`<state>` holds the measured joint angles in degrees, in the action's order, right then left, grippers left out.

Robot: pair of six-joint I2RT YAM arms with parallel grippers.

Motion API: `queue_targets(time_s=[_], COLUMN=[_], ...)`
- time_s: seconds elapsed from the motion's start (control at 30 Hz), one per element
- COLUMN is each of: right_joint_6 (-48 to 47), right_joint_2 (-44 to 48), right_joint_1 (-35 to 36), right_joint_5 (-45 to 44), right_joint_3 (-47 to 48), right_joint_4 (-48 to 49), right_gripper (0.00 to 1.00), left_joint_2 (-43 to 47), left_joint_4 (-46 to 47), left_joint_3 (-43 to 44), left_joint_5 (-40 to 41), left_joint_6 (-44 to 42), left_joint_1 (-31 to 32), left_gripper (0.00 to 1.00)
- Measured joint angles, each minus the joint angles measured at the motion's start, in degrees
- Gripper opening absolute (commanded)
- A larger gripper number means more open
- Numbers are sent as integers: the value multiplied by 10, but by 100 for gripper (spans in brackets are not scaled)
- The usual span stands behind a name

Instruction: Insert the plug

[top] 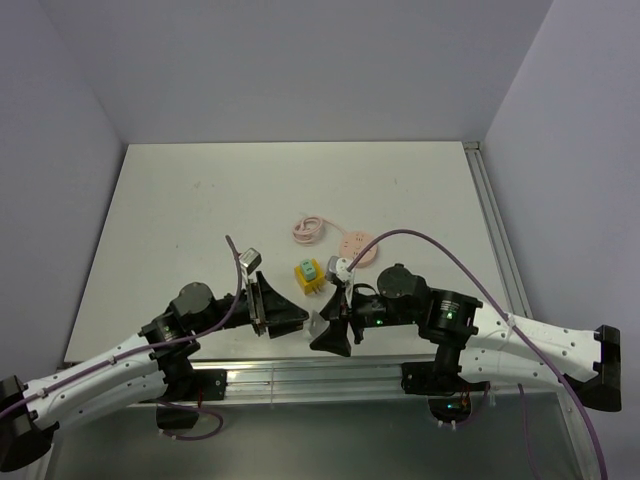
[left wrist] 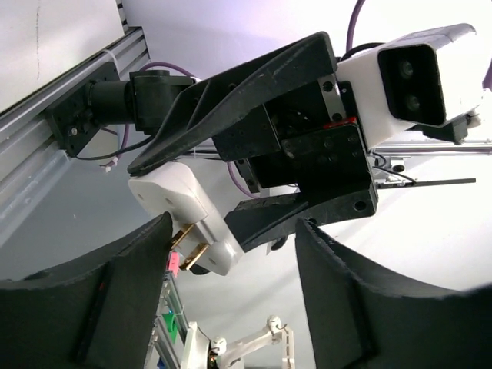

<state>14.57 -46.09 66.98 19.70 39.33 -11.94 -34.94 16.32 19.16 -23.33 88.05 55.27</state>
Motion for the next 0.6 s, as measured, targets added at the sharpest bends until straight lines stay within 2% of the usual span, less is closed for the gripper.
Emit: queue_targets(time_s=[0.17, 0.3, 0.37, 0.43, 0.47, 0.5, 0.57, 0.6], right_joint_6=[-12, -21, -28, -36, -38, -40, -40, -37], right_joint_2=[-11, -21, -26, -33, -39, -43, -48, -50], right_joint_1=[0, 0, 0, 0, 0, 0, 2, 3], right_joint_5=[-8, -10, -12, -13, -14, -16, -23, -28], right_joint_3=[20, 40, 48, 54, 58, 62, 67, 70], right_joint_4=[-17, -38, -56, -74, -85, -93, -108, -114], right_gripper=[0, 0, 0, 0, 0, 0, 21, 48], left_joint_2=[-9, -23, -33, -44, -49, -54, -60, -60], left_joint_4=[16, 25, 28, 27, 28, 28, 28, 28], left_joint_3=[-4, -8, -8, -8, -8, -8, -8, -8], left_joint_5=[-11, -18, -23, -28, -30, -33, -36, -36], left_joint_6=[-1, -4, -4, -7, -10, -14, -21, -24], left_joint_1=[0, -1, -1, -2, -3, -3, -3, -3], left_gripper=[58, 38, 34, 8, 0, 1, 0, 0])
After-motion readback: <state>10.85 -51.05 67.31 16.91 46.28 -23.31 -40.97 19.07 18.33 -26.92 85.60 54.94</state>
